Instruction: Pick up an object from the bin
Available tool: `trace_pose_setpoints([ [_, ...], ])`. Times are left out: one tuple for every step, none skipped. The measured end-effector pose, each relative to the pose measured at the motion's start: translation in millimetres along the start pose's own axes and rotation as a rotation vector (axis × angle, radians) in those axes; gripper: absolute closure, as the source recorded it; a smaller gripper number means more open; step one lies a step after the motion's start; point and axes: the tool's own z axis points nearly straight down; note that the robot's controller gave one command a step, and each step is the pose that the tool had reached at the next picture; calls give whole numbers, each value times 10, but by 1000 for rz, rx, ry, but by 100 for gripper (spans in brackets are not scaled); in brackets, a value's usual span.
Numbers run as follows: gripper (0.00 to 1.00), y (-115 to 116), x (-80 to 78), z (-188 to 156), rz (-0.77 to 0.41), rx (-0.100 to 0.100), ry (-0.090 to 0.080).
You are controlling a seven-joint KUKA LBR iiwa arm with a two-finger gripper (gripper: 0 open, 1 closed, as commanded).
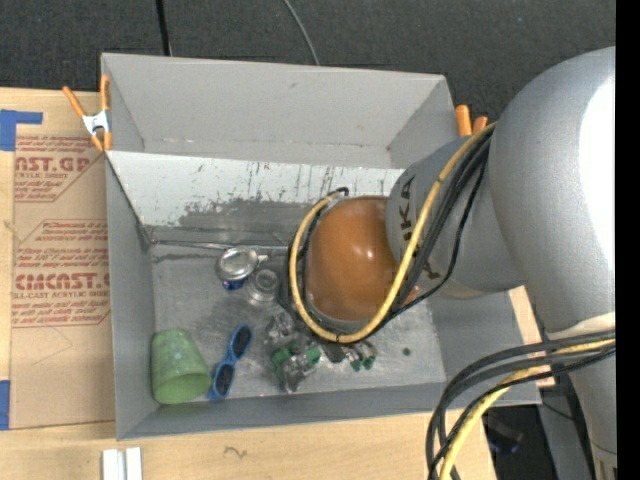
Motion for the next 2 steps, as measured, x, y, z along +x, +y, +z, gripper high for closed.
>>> trace_pose_setpoints([
  [100, 7, -17, -480, 0, 2, 1],
  [100, 13, -41, -1293, 0, 3, -3],
])
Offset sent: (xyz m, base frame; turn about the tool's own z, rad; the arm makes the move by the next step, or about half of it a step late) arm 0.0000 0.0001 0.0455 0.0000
